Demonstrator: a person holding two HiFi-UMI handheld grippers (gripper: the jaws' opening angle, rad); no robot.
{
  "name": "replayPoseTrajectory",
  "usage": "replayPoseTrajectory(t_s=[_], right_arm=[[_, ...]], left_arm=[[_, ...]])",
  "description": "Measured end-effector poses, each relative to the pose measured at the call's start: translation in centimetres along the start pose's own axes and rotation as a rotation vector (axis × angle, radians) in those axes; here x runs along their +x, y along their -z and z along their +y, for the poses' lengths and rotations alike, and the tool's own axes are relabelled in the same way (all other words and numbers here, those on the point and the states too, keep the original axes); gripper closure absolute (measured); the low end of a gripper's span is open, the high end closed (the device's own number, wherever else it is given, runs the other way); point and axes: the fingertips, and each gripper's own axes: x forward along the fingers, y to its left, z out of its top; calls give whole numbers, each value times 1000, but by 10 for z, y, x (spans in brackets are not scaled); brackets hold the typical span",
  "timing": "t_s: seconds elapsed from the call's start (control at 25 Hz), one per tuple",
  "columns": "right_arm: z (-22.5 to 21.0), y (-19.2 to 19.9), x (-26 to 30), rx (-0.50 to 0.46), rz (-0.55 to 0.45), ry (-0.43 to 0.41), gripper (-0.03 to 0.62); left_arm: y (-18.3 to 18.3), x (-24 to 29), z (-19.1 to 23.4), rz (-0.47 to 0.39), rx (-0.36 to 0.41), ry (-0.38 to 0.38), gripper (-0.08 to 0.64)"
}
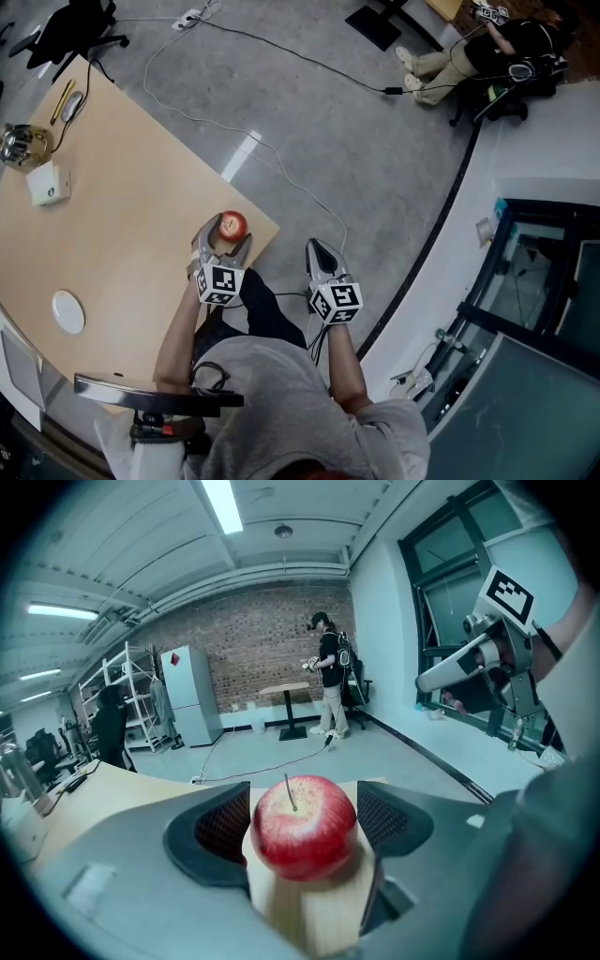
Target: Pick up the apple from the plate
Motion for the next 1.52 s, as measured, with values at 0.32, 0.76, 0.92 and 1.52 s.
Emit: replayPoseTrajectory(t_s=[0.32,0.76,0.92,1.52], right_arm=[[2,-3,-6,-3,-9,7,586],[10,-7,-10,-17,-22,-13,586],[20,-13,-8,-28,-30,-34,585],[78,-44,13,-98,-68,-163,586]], left_arm=[[-6,-4,-7,-16,3,16,181],[-17,-21,-6,-54,-8,-7,183],[-22,-36,2,-73,-47,-37,200],[-35,-108,43,-169,-213,-189,290]])
